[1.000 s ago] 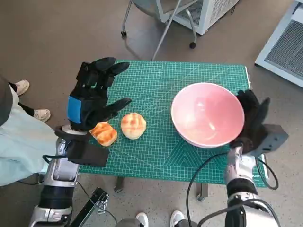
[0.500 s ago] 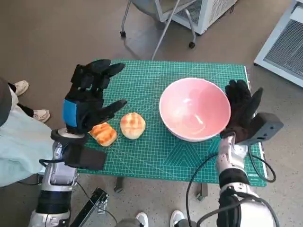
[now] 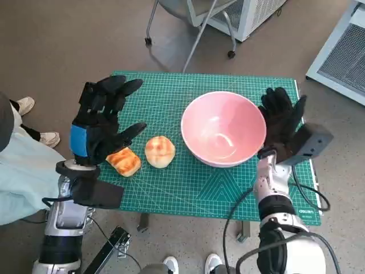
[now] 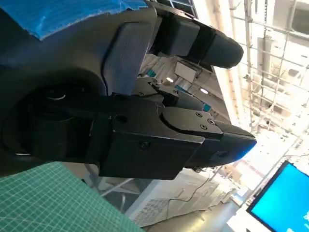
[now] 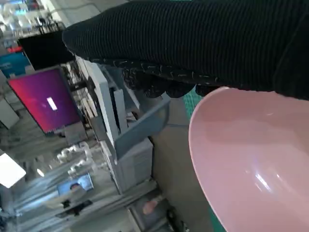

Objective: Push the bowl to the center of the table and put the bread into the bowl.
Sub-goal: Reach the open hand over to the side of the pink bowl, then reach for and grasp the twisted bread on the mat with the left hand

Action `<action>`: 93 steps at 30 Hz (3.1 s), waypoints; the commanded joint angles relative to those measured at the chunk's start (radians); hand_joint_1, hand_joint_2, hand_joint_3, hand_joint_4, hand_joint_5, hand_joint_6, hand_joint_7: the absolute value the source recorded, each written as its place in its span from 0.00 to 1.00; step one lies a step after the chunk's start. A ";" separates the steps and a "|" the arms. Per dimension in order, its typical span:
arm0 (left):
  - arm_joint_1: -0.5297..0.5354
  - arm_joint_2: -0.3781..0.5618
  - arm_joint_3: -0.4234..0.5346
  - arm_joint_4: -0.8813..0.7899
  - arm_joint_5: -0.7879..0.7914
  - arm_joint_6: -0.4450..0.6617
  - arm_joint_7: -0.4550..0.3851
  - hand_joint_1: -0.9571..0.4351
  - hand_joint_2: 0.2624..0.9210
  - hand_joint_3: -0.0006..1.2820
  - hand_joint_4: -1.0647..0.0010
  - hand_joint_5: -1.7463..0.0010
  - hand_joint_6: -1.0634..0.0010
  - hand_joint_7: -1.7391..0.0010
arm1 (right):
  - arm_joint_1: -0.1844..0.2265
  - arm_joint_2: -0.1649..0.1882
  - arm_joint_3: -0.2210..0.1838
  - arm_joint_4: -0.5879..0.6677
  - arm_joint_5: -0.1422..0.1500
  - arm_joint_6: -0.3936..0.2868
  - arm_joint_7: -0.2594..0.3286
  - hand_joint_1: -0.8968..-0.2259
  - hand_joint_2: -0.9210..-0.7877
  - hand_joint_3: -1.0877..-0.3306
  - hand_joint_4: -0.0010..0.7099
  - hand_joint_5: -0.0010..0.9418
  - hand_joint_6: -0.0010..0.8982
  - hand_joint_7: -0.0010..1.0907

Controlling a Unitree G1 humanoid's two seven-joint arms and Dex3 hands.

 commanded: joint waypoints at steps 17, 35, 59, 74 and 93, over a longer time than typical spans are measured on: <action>0.058 0.127 0.089 -0.040 -0.028 -0.033 -0.047 0.57 0.99 0.06 0.77 0.63 0.74 0.57 | 0.053 -0.126 0.100 -0.009 -0.150 -0.099 -0.082 0.53 0.00 0.20 0.38 0.03 0.06 0.74; 0.077 0.569 0.093 -0.018 -0.156 -0.022 -0.590 0.60 0.90 0.00 0.72 0.86 0.66 0.77 | 0.123 -0.218 0.246 -0.145 -0.251 -0.450 0.060 0.49 0.00 0.21 0.46 0.04 0.10 0.67; -0.030 0.649 -0.108 0.125 0.104 -0.139 -0.671 0.65 0.77 0.00 0.65 0.99 0.53 0.95 | 0.182 -0.227 0.357 -0.234 -0.391 -0.518 -0.073 0.54 0.00 0.21 0.45 0.03 0.00 0.83; -0.141 0.639 -0.249 0.201 0.402 -0.205 -0.500 0.65 0.77 0.00 0.60 0.99 0.48 0.98 | 0.200 -0.229 0.367 -0.249 -0.381 -0.516 -0.076 0.54 0.00 0.20 0.45 0.03 0.00 0.83; -0.270 0.596 -0.424 0.330 0.645 -0.188 -0.309 0.61 0.79 0.01 0.57 1.00 0.44 0.99 | 0.215 -0.233 0.360 -0.248 -0.365 -0.509 -0.069 0.50 0.00 0.23 0.45 0.03 0.00 0.82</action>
